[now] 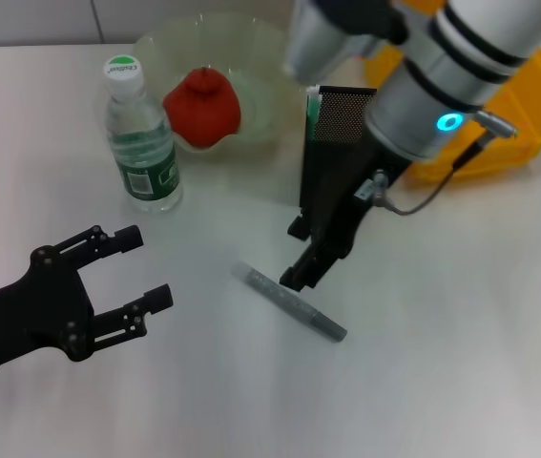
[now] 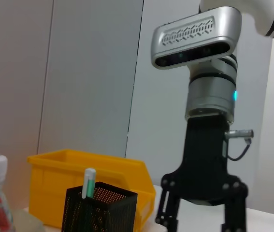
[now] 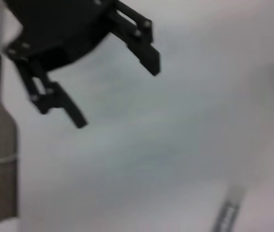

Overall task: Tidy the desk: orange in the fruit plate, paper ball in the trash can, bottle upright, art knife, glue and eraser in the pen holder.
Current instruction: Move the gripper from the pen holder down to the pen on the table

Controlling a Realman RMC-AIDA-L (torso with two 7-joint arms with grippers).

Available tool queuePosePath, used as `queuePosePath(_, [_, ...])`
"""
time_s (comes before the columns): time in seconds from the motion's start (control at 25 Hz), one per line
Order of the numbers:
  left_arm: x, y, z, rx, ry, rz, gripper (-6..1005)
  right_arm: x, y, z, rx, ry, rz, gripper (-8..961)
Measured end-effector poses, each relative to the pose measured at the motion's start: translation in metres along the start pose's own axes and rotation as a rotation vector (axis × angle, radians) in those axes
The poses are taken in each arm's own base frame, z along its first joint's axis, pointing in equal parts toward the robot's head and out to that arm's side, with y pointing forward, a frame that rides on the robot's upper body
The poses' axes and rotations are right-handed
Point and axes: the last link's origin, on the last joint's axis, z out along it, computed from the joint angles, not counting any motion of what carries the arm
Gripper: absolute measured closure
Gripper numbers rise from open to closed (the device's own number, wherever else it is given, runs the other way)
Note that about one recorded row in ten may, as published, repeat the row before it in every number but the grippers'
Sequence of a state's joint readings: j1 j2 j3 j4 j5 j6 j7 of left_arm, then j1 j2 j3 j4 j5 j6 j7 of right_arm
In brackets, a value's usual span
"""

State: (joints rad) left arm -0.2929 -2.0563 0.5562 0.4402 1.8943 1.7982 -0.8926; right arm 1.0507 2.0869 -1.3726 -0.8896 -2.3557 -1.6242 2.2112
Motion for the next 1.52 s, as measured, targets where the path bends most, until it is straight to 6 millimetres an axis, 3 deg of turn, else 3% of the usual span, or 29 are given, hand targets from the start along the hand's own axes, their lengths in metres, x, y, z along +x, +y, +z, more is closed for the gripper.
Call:
queuePosePath(0.4, [0.0, 0.0, 0.002, -0.004, 0.0, 0.001, 216, -0.022, 0.007, 0.014, 0.071, 0.138, -0.075, 234])
queuePosePath(0.84, [0.002, -0.002, 0.004, -0.008, 0.002, 0.006, 216, -0.019, 0.008, 0.024, 0.08, 0.177, -0.086, 234])
queuePosePath(1.32, [0.002, -0.004, 0.008, -0.01, -0.004, 0.009, 216, -0.014, 0.015, 0.062, 0.093, 0.179, -0.134, 235])
queuePosePath(1.52, [0.002, -0.004, 0.009, -0.011, -0.003, 0.009, 216, -0.009, 0.013, 0.069, 0.102, 0.167, -0.112, 234])
